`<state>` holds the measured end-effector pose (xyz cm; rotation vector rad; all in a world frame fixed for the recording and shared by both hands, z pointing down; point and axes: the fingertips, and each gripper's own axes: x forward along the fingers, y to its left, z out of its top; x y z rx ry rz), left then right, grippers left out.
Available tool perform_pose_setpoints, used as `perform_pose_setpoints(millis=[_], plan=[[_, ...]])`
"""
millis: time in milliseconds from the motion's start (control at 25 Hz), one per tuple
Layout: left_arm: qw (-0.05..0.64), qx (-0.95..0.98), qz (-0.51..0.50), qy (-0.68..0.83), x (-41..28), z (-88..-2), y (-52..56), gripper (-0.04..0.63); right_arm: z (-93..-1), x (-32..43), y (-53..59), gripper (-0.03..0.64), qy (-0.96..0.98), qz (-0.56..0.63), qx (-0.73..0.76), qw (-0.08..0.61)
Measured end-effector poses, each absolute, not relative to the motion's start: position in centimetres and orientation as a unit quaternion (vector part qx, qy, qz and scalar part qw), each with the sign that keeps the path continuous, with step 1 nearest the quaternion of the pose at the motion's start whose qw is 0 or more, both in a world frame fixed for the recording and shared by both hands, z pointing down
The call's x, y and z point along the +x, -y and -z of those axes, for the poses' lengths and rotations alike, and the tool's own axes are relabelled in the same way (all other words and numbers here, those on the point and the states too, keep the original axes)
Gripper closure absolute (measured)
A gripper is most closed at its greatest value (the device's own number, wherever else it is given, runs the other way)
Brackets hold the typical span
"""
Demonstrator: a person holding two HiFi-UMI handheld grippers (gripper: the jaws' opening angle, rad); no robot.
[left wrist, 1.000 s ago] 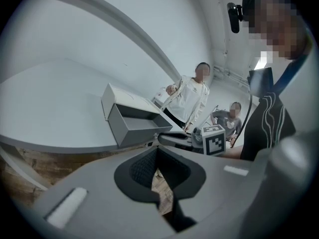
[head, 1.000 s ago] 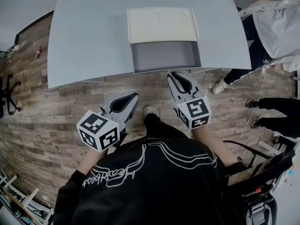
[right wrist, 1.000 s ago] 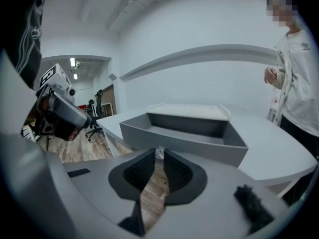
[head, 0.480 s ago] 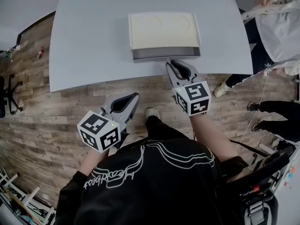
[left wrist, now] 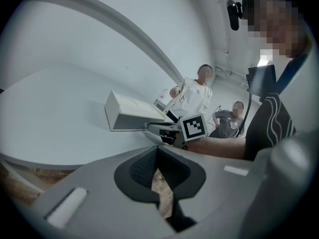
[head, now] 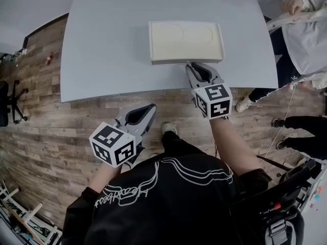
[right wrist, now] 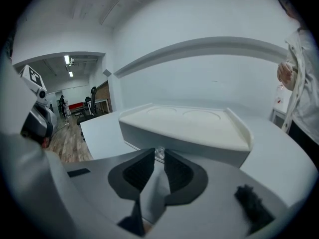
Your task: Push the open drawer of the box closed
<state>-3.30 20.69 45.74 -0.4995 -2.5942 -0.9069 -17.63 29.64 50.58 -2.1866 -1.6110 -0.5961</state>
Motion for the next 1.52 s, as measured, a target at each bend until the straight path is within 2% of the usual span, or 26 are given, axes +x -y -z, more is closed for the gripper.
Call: perform_pose_setpoints(millis=[360,600,960,1520], plan=[[0.155,-0.155,0.281,0.934,-2.6,-42.5,-19.8,0.589,-45.4,-15.4,-26.1,0.552,0.566,0.159,-0.792,0.161],[0.128,-0.133,0.242,0.953,-1.6,-37.9,-16.3,0.589,-38.8,-10.8,-18.5,0.558,0.531,0.096,-0.828,0.153],[0.087,-0.108,0.181,0.974,2.2,-30.5,-7.0,0.589,-30.6,-3.1,-5.1,0.602,0.489,0.046,-0.863,0.119],[0.087,-0.091,0.15,0.981,2.0,-27.8,-4.7,0.589,-27.4,-3.0,-3.0,0.607,0.504,0.033,-0.858,0.098]])
